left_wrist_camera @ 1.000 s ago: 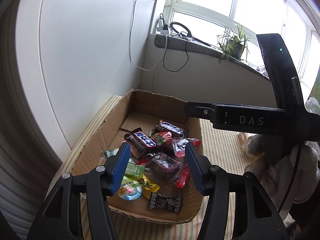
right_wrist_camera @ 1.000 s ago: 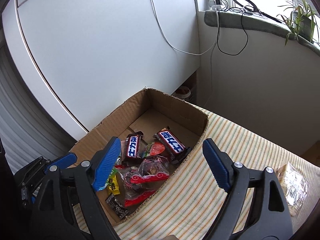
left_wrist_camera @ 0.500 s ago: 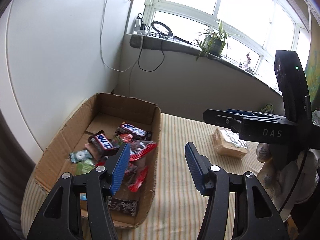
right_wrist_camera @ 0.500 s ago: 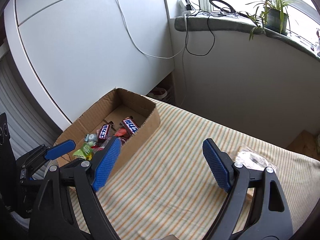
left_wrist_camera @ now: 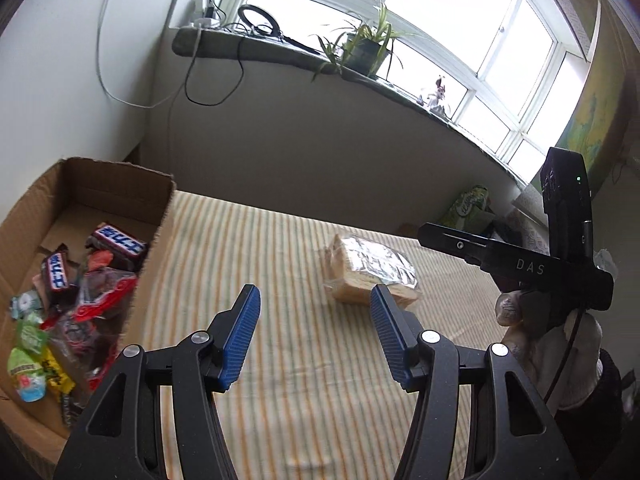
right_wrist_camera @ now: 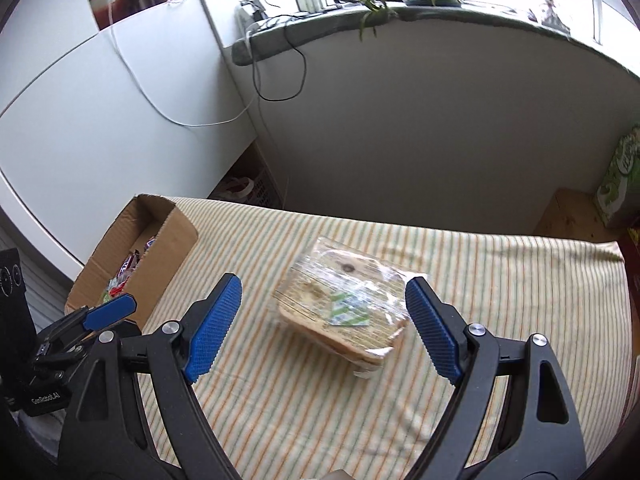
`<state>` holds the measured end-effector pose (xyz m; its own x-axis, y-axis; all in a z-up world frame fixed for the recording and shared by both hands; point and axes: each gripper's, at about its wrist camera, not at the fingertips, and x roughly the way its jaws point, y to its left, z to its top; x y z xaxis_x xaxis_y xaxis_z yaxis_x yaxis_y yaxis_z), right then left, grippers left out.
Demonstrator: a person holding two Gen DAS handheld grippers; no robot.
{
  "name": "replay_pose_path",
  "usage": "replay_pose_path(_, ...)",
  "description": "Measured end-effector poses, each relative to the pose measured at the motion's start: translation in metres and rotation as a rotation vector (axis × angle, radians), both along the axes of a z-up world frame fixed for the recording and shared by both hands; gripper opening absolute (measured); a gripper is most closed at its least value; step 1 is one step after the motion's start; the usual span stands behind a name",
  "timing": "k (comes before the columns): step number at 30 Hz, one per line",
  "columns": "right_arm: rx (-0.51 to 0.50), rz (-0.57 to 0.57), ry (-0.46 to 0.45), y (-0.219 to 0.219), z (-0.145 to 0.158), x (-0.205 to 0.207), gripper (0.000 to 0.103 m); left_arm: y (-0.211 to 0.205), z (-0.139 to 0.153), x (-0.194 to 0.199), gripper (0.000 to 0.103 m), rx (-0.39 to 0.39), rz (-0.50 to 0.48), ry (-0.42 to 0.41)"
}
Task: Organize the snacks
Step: 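Move both tools toward the bagged bread loaf on the table, then grasp the bagged bread loaf with the right tool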
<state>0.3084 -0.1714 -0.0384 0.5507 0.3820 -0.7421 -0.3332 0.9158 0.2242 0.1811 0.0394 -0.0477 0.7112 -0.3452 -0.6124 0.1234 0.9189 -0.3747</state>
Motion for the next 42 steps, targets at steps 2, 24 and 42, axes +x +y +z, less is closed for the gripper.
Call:
replay_pose_path(2,0.026,-0.028,0.033,-0.016,-0.008,0.005,0.086,-0.009,-0.005,0.009,0.057,-0.023,-0.02,0.02)
replay_pose_path(24,0.261,-0.063,0.282,-0.058,-0.08,0.036,0.059,-0.057,-0.053,0.098,0.057,-0.169,-0.071,0.207)
replay_pose_path(42,0.288,-0.068,0.291,-0.052,-0.079,0.029,0.047,-0.076,-0.049,0.09,0.039,-0.09,-0.078,0.188)
